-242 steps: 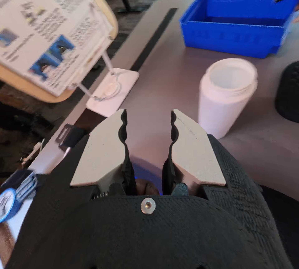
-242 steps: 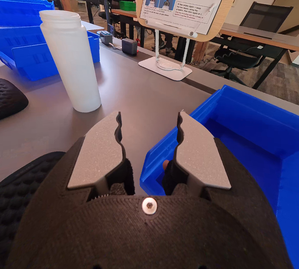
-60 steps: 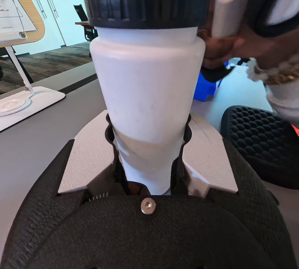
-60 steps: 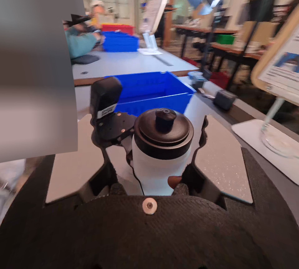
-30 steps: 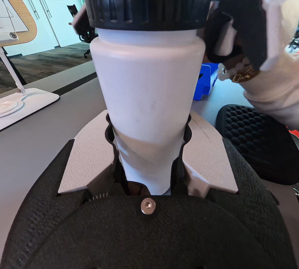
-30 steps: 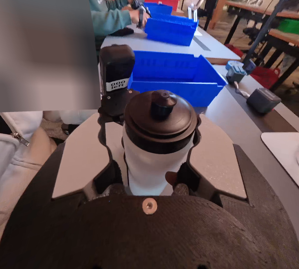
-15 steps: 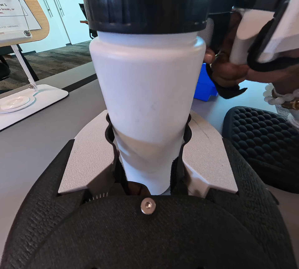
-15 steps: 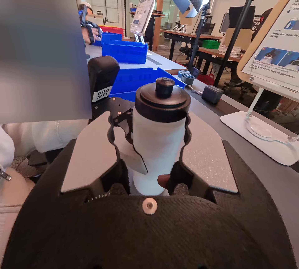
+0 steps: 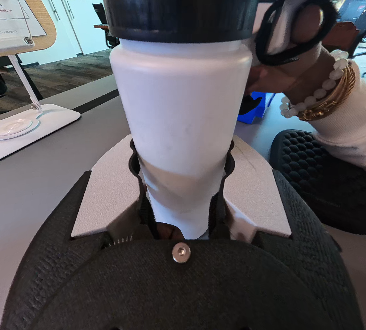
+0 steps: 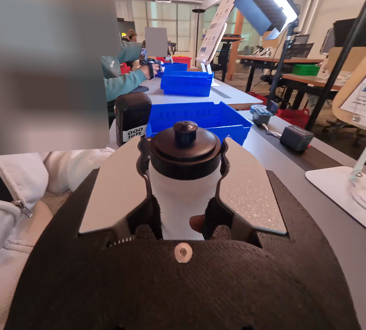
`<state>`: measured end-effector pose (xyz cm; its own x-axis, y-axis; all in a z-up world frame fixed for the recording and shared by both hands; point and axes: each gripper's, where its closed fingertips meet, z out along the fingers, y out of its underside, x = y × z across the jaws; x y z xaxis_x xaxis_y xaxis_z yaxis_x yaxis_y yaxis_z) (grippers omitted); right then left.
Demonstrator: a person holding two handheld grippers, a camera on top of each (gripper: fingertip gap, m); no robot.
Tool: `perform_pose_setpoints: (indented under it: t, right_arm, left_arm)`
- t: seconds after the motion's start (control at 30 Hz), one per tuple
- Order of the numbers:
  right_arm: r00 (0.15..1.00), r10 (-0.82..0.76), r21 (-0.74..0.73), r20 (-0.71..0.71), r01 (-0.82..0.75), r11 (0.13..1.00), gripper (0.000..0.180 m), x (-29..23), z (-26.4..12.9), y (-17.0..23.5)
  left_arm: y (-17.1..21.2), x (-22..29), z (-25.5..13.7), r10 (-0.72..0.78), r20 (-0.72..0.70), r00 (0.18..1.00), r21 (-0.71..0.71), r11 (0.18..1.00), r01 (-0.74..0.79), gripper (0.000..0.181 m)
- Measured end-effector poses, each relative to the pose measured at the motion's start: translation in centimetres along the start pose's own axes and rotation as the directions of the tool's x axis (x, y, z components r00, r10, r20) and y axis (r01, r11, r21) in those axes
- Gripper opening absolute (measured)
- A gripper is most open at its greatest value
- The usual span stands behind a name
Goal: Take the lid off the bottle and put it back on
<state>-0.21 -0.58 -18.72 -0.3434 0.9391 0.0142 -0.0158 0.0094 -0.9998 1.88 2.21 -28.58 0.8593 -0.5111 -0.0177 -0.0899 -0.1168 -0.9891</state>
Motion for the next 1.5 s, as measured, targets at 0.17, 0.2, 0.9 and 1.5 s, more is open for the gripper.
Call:
perform_pose_setpoints:
  t: [0.17,0.2,0.9,1.5]
  right_arm:
    - [1.0,0.013,0.06,0.026,-0.014,0.998,0.06,-0.1,-1.8,-0.1]
    - [0.999,0.02,0.073,0.049,-0.024,0.997,0.057,-0.1,-2.2,-0.1]
    - [0.969,0.077,0.146,0.234,-0.113,0.983,0.035,-0.8,-4.8,0.1]
    - [0.976,0.085,0.194,0.201,-0.124,0.973,0.042,-0.3,-4.1,0.1]
  left_arm:
    - [0.0,0.2,0.0,0.012,-0.003,1.0,0.001,1.0,-0.012,0.086]
    - [0.0,0.2,0.0,0.014,-0.005,1.0,0.0,1.0,-0.014,0.086]
    - [-0.1,1.1,0.1,-0.002,-0.067,0.998,0.015,1.0,0.003,0.086]
    - [-0.1,1.5,0.1,0.003,-0.085,0.996,0.016,1.0,-0.002,0.086]
